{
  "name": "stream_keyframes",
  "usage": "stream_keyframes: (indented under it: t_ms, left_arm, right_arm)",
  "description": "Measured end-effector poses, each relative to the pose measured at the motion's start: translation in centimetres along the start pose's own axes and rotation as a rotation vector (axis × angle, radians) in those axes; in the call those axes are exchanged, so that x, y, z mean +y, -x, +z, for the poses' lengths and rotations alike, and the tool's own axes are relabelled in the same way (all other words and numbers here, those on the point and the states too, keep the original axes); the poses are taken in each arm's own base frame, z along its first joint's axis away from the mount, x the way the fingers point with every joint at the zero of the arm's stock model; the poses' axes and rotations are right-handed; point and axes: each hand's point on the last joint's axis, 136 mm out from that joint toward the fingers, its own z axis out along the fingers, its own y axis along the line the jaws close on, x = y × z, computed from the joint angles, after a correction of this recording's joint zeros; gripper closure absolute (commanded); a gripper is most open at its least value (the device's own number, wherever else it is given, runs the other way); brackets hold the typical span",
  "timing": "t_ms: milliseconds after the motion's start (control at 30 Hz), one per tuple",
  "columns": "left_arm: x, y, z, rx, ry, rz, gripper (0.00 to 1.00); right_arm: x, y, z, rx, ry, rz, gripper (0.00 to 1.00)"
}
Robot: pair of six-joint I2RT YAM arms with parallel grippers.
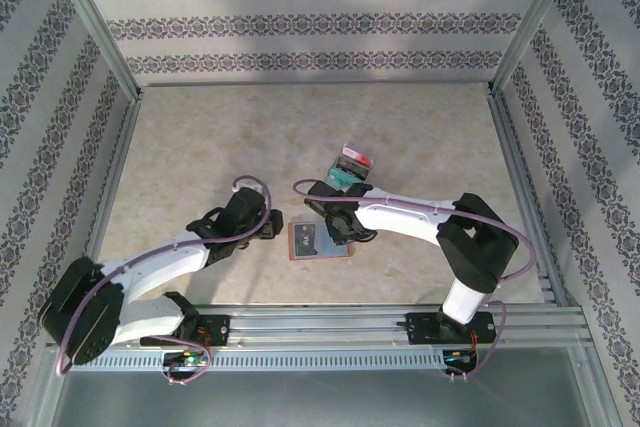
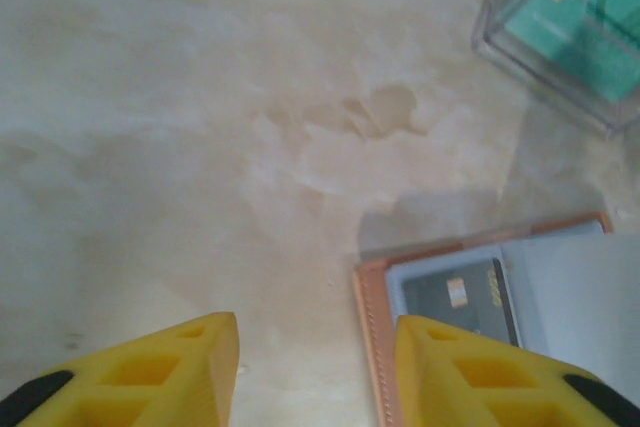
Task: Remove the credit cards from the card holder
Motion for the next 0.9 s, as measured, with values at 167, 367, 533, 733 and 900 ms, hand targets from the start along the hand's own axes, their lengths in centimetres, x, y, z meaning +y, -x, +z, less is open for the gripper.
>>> stream_keyframes:
  t_ms: [167, 367, 533, 733, 900]
  left_arm:
    - [-2.7, -1.9, 2.0, 0.095, -0.057, 0.061, 0.67]
    - [-5.3, -2.3, 3.0, 0.128, -0.123, 0.104, 0.71]
    - [-7.1, -3.0, 4.6, 0.157, -0.136, 0.126, 0.68]
    - [-5.1, -1.2, 2.7, 0.045, -0.06, 0.031, 0.5]
    - [-1.5, 1.1, 0.2, -0.077, 0.004, -0.101, 0.39]
  right_arm:
    - [-0.2, 0.3, 0.1, -0.007, 0.008, 0.018, 0.61]
    - [-0.7, 0.5, -0.4, -0.022, 0.022, 0.036, 0.61]
    - [-1.4, 0.4, -2.1, -0.076, 0.079, 0.067, 0.62]
    - [0.3, 0.4, -3.5, -0.117, 0.136, 0.049, 0.61]
    - [3.1, 0.0, -3.6, -0.122, 0.169, 0.003, 0.59]
